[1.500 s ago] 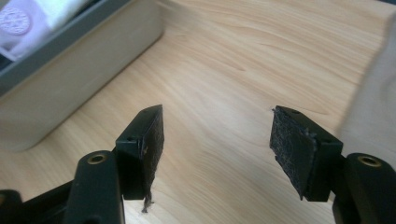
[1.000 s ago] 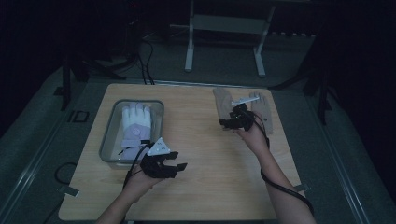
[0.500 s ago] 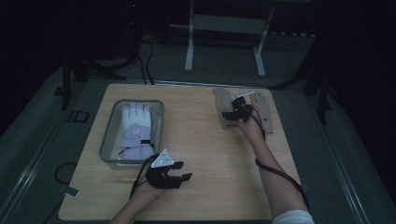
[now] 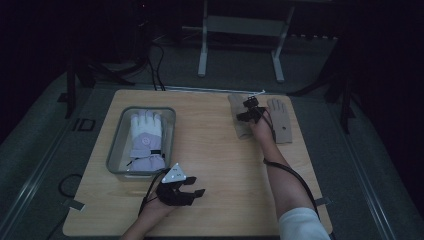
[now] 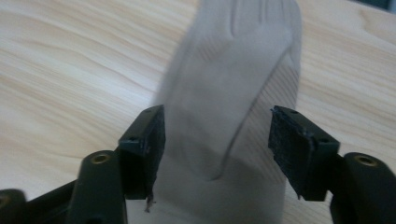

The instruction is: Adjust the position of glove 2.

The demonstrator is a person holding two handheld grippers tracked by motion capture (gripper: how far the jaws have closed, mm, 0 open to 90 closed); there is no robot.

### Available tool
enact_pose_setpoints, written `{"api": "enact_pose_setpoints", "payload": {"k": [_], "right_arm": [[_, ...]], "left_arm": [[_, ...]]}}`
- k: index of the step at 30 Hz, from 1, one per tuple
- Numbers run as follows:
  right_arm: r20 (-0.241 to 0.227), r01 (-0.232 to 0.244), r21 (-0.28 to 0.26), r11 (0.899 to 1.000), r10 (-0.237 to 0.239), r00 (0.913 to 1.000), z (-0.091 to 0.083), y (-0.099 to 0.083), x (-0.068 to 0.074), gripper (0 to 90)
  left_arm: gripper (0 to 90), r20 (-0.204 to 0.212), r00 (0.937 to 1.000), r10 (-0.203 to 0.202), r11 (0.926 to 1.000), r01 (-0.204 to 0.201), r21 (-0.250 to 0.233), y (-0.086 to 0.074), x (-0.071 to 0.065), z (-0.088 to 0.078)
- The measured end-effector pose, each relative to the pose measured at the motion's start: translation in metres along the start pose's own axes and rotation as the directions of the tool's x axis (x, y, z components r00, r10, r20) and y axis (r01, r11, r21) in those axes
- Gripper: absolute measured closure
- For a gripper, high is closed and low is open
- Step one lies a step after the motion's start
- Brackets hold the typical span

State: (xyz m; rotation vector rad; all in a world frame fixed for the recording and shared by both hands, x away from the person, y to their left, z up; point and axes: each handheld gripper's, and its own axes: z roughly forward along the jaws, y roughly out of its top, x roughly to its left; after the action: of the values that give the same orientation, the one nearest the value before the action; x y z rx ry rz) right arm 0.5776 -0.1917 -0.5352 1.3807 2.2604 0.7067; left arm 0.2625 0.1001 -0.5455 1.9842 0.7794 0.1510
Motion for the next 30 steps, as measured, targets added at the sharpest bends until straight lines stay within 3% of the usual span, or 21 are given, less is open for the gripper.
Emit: {"api": "enact_pose_setpoints", "payload": {"k": [2, 4, 5, 6, 8, 18, 23, 27, 30], "right_arm": [[-0.006, 0.001, 0.013, 1.000, 0.000, 1.0000, 0.006, -0.002, 0.002, 44.6], [-0.015, -0.002, 0.012, 1.000, 0.002, 0.9999, 0.005, -0.002, 0.004, 56.3], [-0.017, -0.001, 0.016, 1.000, 0.002, 0.9999, 0.005, -0.001, 0.004, 69.4], [-0.016, 0.000, 0.023, 1.000, 0.001, 0.9999, 0.003, -0.001, 0.004, 75.6], [-0.026, -0.006, 0.024, 1.000, 0.007, 0.9996, 0.002, -0.002, 0.003, 81.1], [-0.110, -0.019, -0.020, 1.000, 0.016, 0.9938, -0.024, -0.001, 0.012, 83.1], [-0.114, 0.040, -0.057, 0.998, -0.046, 0.9924, -0.049, -0.001, 0.025, 83.1], [-0.147, 0.045, -0.098, 0.994, -0.059, 0.9874, -0.075, -0.008, 0.031, 83.0], [-0.146, 0.095, -0.108, 0.990, -0.110, 0.9831, -0.088, -0.017, 0.040, 83.0]], "left_arm": [[42.7, 0.004, 1.0000, -0.003, 1.0000, 0.003, 0.000, -0.001, 0.000, -0.001], [42.7, 0.002, 1.0000, -0.004, 1.0000, 0.004, -0.001, -0.001, 0.001, -0.001], [42.7, 0.003, 1.0000, -0.008, 1.0000, 0.008, -0.004, -0.002, 0.001, -0.002], [42.7, 0.002, 1.0000, -0.006, 1.0000, 0.006, -0.004, -0.002, 0.001, -0.002], [42.7, 0.001, 1.0000, -0.006, 1.0000, 0.006, -0.004, -0.002, 0.001, -0.002], [42.7, 0.007, 1.0000, -0.006, 1.0000, 0.006, 0.004, -0.001, 0.000, 0.002], [42.7, 0.009, 1.0000, 0.003, 1.0000, -0.003, 0.007, 0.000, -0.002, 0.002], [42.7, 0.011, 0.9999, 0.001, 1.0000, -0.001, 0.003, 0.000, -0.002, 0.001], [42.7, 0.013, 0.9999, 0.002, 1.0000, -0.002, 0.001, 0.001, -0.003, 0.000]]}}
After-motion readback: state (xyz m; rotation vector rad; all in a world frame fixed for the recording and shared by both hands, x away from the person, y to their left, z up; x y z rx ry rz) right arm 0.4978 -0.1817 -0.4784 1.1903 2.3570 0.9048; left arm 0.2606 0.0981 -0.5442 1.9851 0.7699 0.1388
